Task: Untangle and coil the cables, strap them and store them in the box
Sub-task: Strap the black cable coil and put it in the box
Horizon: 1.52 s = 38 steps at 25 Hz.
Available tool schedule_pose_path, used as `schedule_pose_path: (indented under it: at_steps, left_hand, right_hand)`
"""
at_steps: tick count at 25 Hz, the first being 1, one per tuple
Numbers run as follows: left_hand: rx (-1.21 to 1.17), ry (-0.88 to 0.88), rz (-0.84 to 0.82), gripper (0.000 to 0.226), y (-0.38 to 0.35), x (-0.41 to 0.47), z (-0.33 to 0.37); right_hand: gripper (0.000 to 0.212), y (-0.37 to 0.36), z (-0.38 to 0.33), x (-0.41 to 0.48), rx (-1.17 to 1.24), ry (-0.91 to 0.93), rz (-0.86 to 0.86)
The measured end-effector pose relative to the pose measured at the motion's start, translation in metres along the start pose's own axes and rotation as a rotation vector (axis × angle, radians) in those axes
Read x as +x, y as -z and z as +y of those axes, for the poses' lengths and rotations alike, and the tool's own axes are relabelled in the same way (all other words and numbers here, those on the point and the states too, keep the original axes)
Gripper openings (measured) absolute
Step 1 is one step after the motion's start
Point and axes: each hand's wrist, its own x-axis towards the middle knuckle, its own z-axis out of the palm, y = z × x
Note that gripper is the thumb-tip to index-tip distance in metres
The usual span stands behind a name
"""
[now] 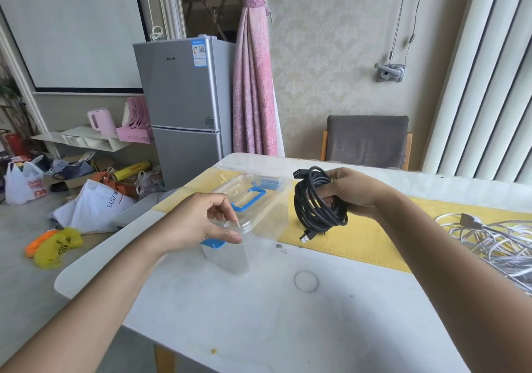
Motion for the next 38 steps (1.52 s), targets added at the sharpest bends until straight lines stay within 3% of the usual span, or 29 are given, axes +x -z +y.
schedule_pose_path:
  at_steps: [1,3,4,6,9,13,17,19,26,32,38]
  left_hand:
    - [-0.03,0.018,-0.015,0.038,0.002,0.001,0.002]
    - [-0.045,0.039,-0.039,0.032,0.0,0.003,0.008]
    - [-0.018,0.043,-0.035,0.027,-0.003,0.004,0.012]
    - [0.076,0.027,0.001,0.022,-0.011,0.005,0.016]
    - [0.251,-0.027,0.064,0.019,-0.022,0.005,0.017]
    - [0.495,-0.09,-0.008,0.021,-0.034,0.005,0.02]
    - [0.436,-0.082,-0.047,0.023,-0.032,0.012,0.019]
    - [0.394,-0.112,-0.013,0.022,-0.031,0.015,0.018]
    - [0.662,-0.226,0.057,0.029,-0.039,0.016,0.028]
    - [0.374,-0.043,-0.066,0.026,-0.03,0.021,0.034]
    - [0.324,-0.029,-0.047,0.025,-0.027,0.025,0.034]
  right_hand:
    - [0.01,-0.004,0.003,-0.001,-0.015,0.003,-0.019]
    - [0.044,-0.012,0.015,0.0,-0.089,-0.001,-0.064]
    - [0.045,-0.017,0.02,-0.001,-0.108,0.006,-0.085]
    - [0.025,-0.028,0.031,-0.001,-0.087,0.021,-0.108]
    - [0.034,-0.044,0.045,-0.004,0.034,0.039,-0.153]
    - [0.019,-0.06,0.067,-0.003,0.13,0.034,-0.121]
    - [0.02,-0.07,0.088,0.0,0.229,0.085,-0.067]
    - [0.035,-0.072,0.09,-0.002,0.191,0.106,-0.029]
    - [0.031,-0.078,0.093,-0.003,0.117,0.165,0.041]
    - [0.031,-0.079,0.091,-0.009,0.124,0.169,0.057]
    - [0.035,-0.08,0.091,-0.01,0.057,0.223,0.115]
